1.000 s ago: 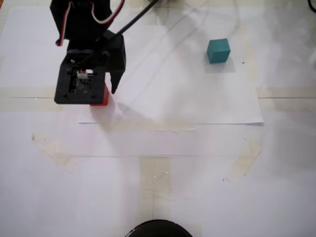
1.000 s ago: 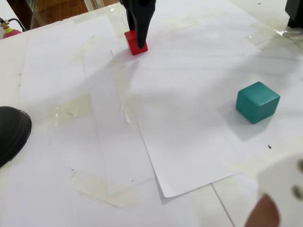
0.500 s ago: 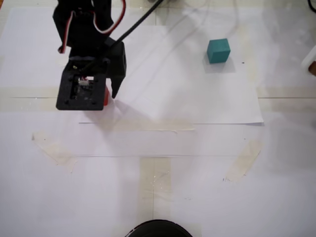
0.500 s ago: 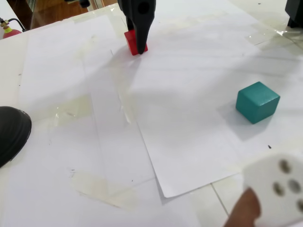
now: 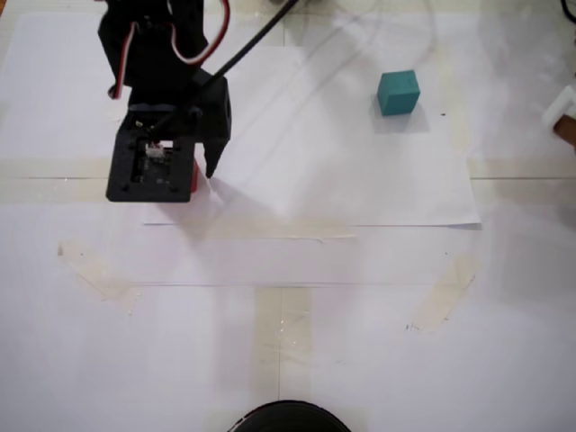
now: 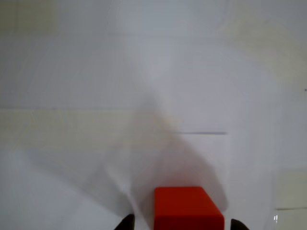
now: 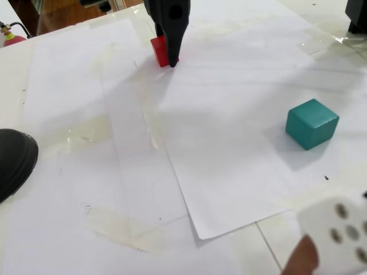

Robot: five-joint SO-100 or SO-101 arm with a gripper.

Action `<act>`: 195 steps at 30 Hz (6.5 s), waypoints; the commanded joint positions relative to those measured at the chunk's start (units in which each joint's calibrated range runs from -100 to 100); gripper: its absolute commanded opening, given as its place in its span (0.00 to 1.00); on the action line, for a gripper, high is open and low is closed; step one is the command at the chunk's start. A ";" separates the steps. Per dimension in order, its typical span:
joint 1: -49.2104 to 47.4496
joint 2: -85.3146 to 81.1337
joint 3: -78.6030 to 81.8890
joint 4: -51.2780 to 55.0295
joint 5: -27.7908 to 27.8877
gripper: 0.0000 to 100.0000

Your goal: Put the red cube on the top of the blue cube.

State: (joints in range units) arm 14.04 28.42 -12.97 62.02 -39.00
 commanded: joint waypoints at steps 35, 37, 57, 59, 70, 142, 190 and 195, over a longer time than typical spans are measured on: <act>0.12 -11.94 3.57 6.10 -0.83 0.10; -0.03 -14.85 4.21 7.98 -1.27 0.10; -5.41 -39.32 18.46 19.96 -6.69 0.09; -5.86 -41.03 18.55 22.25 -7.33 0.09; -11.46 -51.08 25.45 26.65 -10.99 0.08; -44.47 -45.07 36.16 9.94 -26.96 0.07; -41.97 -38.63 43.25 -3.03 -23.49 0.07; -42.42 -38.37 43.70 -4.17 -23.59 0.07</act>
State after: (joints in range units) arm -27.56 -9.85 30.32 59.33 -62.00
